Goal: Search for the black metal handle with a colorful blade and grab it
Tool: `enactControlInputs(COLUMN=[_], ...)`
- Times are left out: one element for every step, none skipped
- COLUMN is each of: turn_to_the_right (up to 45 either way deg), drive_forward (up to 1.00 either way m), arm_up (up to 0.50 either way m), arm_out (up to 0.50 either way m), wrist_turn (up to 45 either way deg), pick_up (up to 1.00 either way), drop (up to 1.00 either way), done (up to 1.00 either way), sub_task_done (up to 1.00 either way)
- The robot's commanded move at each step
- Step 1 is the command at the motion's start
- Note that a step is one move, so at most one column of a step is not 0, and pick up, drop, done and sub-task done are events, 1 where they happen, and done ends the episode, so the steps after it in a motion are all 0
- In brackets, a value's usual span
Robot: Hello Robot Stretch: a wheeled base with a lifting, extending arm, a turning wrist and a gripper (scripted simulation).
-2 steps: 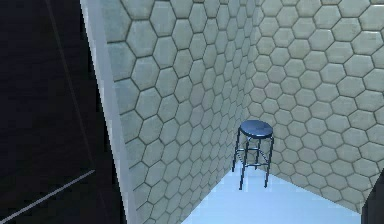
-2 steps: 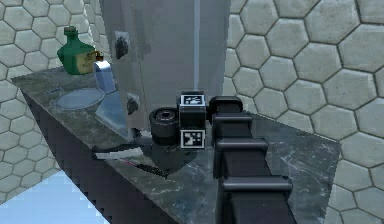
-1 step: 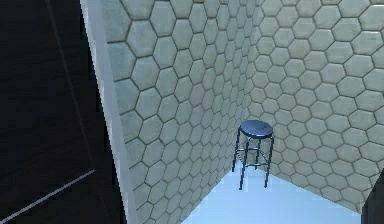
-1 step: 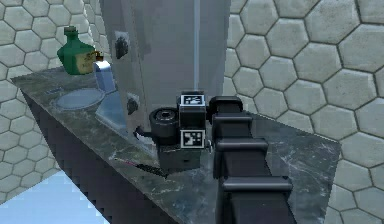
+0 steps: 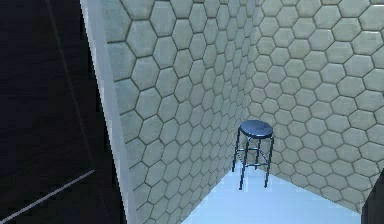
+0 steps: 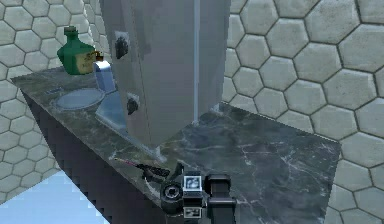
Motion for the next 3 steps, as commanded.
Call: enactControlInputs(turn_to_the_right=[0.0,0.0,0.0], drive_forward=[0.00,0.00,0.00], arm_up=[0.00,0.10,0.00], arm_out=[0.00,0.00,0.00], wrist_turn=[0.0,0.0,0.0], pick_up=[1.00,0.00,0.00], drop=[0.00,0.00,0.00], done=[0.00,0.00,1.00], sub_task_done=[0.00,0.00,0.00])
